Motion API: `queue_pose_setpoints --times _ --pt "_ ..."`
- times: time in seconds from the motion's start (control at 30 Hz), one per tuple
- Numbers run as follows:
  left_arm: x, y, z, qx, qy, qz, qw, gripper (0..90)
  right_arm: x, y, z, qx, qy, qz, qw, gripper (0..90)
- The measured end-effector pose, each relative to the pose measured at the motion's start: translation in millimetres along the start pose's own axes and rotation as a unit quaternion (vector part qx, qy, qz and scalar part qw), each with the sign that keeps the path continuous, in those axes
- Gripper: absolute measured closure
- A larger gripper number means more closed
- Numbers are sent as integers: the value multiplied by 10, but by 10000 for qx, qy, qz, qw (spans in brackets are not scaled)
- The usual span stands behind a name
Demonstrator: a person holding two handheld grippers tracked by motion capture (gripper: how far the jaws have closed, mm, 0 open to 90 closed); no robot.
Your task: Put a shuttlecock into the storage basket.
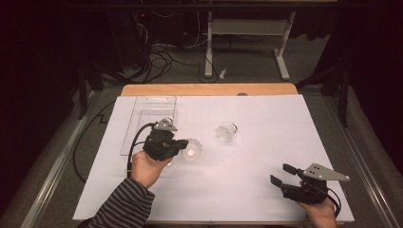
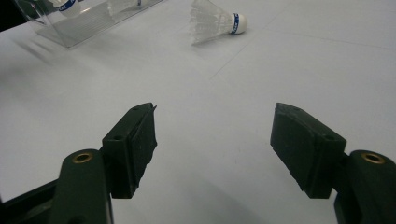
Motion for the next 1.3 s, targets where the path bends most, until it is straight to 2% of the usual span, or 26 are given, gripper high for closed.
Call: queue_pose_setpoints --times 1.3 --pt "25 202 -259 -255 -133 -234 9993 894 -1 4 1 -4 3 -5 10000 316"
Point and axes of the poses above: each handheld gripper's, and its own axes: z roughly forward along the jaws, x roughly out of its underside, y roughly to its left, the point moved 5 cm from there along z, roughly forward along the jaws, and after that the axes turned 1 degree about -x, right-handed, at the moved point
